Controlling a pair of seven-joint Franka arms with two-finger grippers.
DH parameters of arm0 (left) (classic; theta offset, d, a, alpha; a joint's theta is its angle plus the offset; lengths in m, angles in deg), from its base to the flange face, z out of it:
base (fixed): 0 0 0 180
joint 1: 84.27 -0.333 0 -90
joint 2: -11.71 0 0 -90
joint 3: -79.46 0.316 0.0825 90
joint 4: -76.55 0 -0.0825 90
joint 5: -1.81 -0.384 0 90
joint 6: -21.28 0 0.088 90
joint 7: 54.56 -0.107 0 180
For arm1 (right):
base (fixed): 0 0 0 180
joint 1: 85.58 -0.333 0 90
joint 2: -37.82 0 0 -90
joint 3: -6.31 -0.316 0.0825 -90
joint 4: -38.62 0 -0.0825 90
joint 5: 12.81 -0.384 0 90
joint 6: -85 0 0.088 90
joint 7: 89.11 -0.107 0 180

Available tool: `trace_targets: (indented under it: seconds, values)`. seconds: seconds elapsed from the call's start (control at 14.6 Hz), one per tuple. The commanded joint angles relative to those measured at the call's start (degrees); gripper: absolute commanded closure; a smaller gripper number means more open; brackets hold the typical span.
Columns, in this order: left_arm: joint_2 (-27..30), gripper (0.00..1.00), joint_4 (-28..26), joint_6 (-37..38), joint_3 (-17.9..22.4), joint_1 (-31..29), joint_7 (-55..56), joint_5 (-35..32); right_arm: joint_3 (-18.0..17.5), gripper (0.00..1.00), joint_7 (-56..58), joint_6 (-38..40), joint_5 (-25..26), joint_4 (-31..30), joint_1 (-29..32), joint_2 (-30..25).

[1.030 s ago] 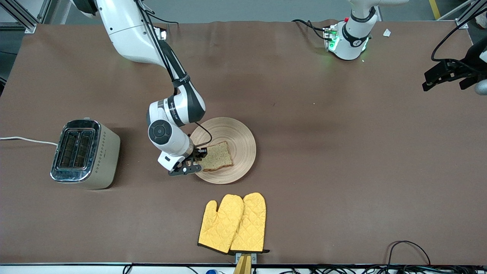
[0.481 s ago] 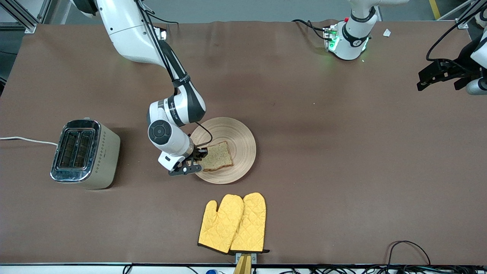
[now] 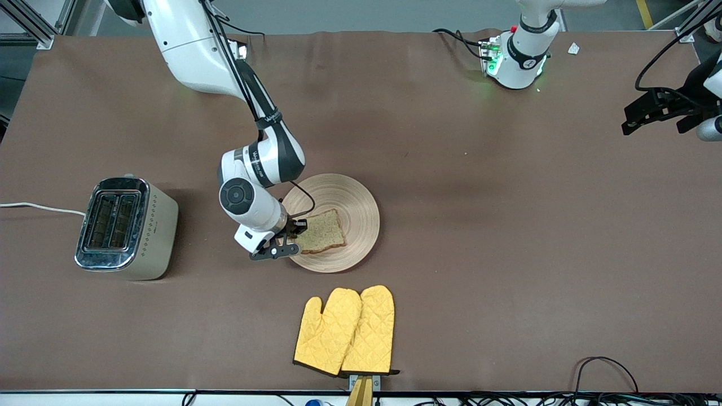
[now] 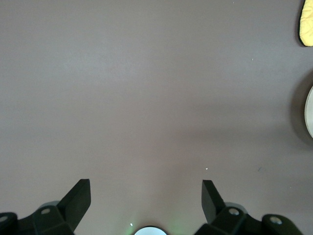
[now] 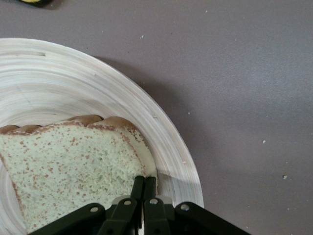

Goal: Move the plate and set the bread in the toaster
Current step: 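Grasp the bread slice edge with the right gripper, then lift the bread and carry it above the toaster slot with the right gripper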

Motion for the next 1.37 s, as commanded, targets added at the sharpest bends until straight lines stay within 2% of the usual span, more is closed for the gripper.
trace_targets:
  seconds: [0.0,0.14,0.27,0.41,0.62,0.76,1.03,1.3]
  values:
    - [0.29,0.0,-0.03,0.2,0.1,0.09,-0.7,-1.16,0.33,0.99,-0.44,0.3,-1.17,0.16,-0.42,0.01]
    - [0.2,0.0,-0.03,0.2,0.1,0.09,-0.7,-1.16,0.5,0.99,-1.05,2.92,-1.09,1.47,-0.33,-0.78]
    - [0.11,0.0,-0.03,0.2,0.1,0.09,-0.7,-1.15,1.55,0.99,-2.46,11.42,-0.21,5.85,-0.25,-1.65]
    - [-0.06,0.0,-0.03,0.2,0.1,0.18,-0.7,-1.07,4.53,0.99,-2.64,17.77,2.85,8.5,-0.86,-4.02]
    - [-0.06,0.0,-0.03,0.2,0.1,0.18,-0.7,-0.89,4.98,1.0,-3.51,20.69,12.86,9.57,-1.04,-7.36]
    - [-0.06,0.0,-0.03,0.2,0.1,0.18,-0.7,-0.8,4.9,1.0,-7.71,23.4,21.28,9.74,-1.12,-9.73]
    - [-0.15,0.0,-0.03,0.2,0.1,0.27,-0.7,-0.8,4.63,1.0,-11.6,37.61,41.75,15.88,-2.53,-10.45]
    - [-0.15,0.0,-0.03,0.2,0.1,0.27,-0.7,-0.72,4.81,0.99,-11.87,48.79,55.22,17.48,-2.71,-10.97]
